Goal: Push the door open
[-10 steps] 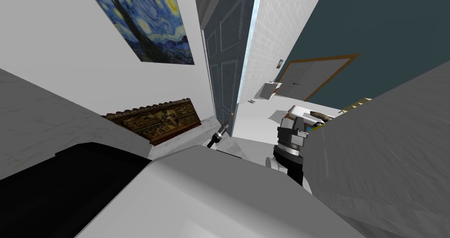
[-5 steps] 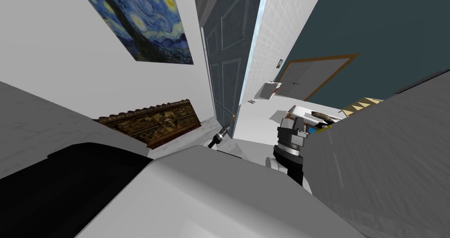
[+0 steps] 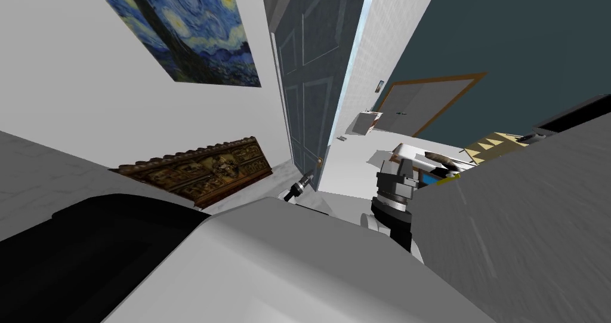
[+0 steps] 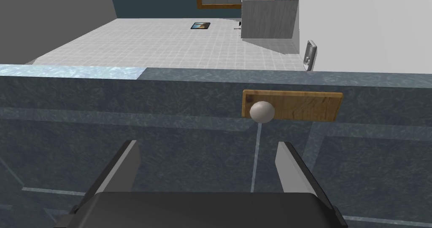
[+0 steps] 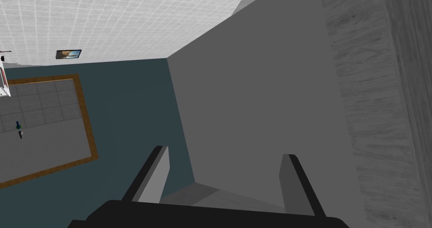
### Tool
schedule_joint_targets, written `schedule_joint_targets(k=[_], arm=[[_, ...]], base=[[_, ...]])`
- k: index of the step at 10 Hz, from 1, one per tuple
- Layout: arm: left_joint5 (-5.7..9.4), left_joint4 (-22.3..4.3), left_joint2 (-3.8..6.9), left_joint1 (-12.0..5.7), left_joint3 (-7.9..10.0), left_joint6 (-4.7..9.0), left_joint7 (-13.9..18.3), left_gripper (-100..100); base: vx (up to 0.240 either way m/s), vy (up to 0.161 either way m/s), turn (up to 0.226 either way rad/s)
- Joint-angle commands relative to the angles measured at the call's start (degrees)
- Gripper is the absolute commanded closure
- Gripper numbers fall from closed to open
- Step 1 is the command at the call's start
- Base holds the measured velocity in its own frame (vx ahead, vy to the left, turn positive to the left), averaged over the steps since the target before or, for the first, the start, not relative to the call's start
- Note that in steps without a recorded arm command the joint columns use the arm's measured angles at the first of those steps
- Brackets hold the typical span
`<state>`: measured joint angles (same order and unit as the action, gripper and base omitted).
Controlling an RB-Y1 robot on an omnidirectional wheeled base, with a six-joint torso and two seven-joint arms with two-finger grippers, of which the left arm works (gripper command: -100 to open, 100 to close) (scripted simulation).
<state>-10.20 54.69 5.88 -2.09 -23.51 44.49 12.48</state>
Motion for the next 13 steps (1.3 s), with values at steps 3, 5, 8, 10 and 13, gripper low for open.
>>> schedule_joint_targets(k=[3, 5, 8, 10, 13], arm=[[-0.45, -5.1, -0.22, -2.14, -1.46, 1.06, 1.3, -100], [-0.69, -7.5, -0.35, -3.17, -2.24, 1.44, 1.9, -100], [-0.92, -9.8, -0.48, -4.14, -2.97, 1.81, 2.5, -100], [-1.15, -12.0, -0.63, -5.08, -3.69, 2.17, 3.1, -100], [-1.15, -13.1, -0.69, -5.36, -3.75, 2.58, 3.1, -100]], base=[[0.107, 0.081, -0.026], [0.101, 0.071, -0.014], [0.097, 0.075, -0.022], [0.079, 0.042, -0.013], [0.089, 0.021, -0.020]])
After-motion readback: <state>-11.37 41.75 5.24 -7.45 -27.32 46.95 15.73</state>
